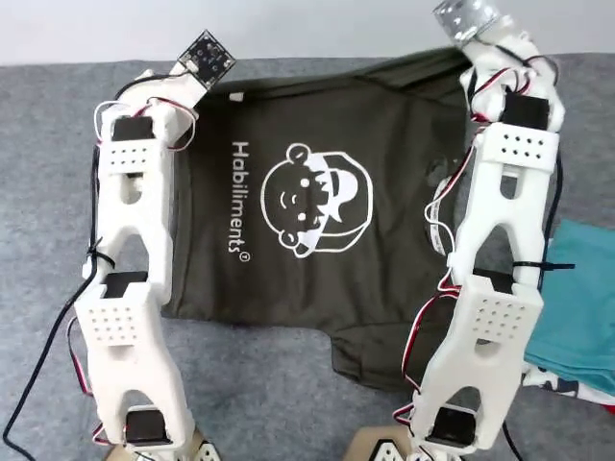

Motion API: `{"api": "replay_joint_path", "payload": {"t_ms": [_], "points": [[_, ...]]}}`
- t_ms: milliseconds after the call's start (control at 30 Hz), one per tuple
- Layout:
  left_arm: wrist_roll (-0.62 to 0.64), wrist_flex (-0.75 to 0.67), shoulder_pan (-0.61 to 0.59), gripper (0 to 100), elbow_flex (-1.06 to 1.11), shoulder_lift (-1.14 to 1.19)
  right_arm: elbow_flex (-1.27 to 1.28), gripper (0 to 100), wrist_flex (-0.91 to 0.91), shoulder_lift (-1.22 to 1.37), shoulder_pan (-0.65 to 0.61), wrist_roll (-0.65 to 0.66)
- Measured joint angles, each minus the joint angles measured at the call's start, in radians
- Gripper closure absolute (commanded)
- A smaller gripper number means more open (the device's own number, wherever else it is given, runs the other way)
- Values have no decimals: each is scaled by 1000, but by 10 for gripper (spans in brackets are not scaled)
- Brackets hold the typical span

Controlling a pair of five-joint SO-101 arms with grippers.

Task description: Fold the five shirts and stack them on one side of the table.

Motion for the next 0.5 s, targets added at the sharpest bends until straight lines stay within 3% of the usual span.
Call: {"api": "replay_joint_path", "payload": {"t_ms": [167, 500], "points": [[0, 209, 0, 994, -55, 0, 0, 987, 222, 0, 0, 20], [-124, 565, -2, 994, -80, 0, 0, 987, 617, -6, 0, 20]]}}
